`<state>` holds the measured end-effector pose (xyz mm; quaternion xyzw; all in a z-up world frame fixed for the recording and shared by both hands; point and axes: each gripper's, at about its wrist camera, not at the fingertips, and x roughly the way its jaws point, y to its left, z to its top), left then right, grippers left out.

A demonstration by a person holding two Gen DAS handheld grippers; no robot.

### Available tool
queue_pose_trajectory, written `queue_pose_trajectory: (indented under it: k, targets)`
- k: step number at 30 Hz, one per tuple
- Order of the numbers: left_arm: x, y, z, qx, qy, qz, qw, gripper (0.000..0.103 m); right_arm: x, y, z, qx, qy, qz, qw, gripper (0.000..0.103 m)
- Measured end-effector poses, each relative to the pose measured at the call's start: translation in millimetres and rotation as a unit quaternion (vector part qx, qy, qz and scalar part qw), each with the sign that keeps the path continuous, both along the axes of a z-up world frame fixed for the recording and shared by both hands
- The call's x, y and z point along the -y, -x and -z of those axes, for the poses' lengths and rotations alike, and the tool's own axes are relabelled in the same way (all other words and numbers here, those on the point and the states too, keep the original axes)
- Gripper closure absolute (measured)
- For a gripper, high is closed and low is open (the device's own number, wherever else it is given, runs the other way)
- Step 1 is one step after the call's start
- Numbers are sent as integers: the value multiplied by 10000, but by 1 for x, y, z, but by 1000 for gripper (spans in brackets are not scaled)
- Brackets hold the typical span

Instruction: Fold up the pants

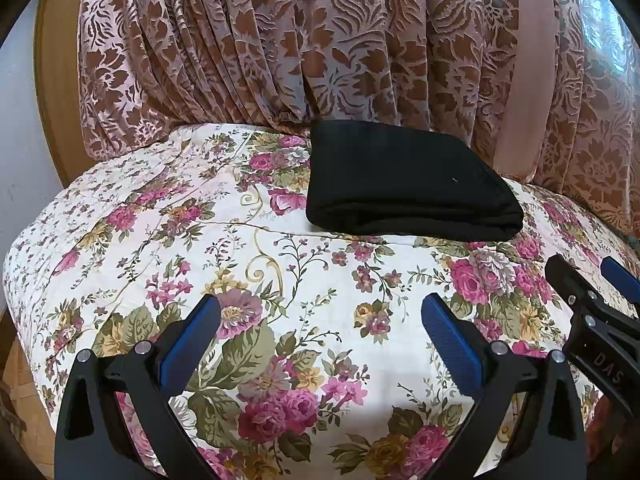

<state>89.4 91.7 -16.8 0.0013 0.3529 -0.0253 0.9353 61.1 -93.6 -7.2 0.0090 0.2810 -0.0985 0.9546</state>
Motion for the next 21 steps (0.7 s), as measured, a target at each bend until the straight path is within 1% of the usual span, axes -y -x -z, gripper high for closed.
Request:
queue_pose_trajectory:
  k: [10, 16, 21]
  targets:
    - [2, -1, 3, -42, -2, -6, 10000, 3, 2, -2, 2, -30, -47, 34, 10000, 9]
    - [6, -2, 5, -55, -78, 41, 9999, 2, 2, -2, 3, -51, -68, 59, 9999, 9]
    - [6, -5, 7, -161, -42, -2, 9999, 2, 5, -2, 5, -65, -98, 80, 9999, 9]
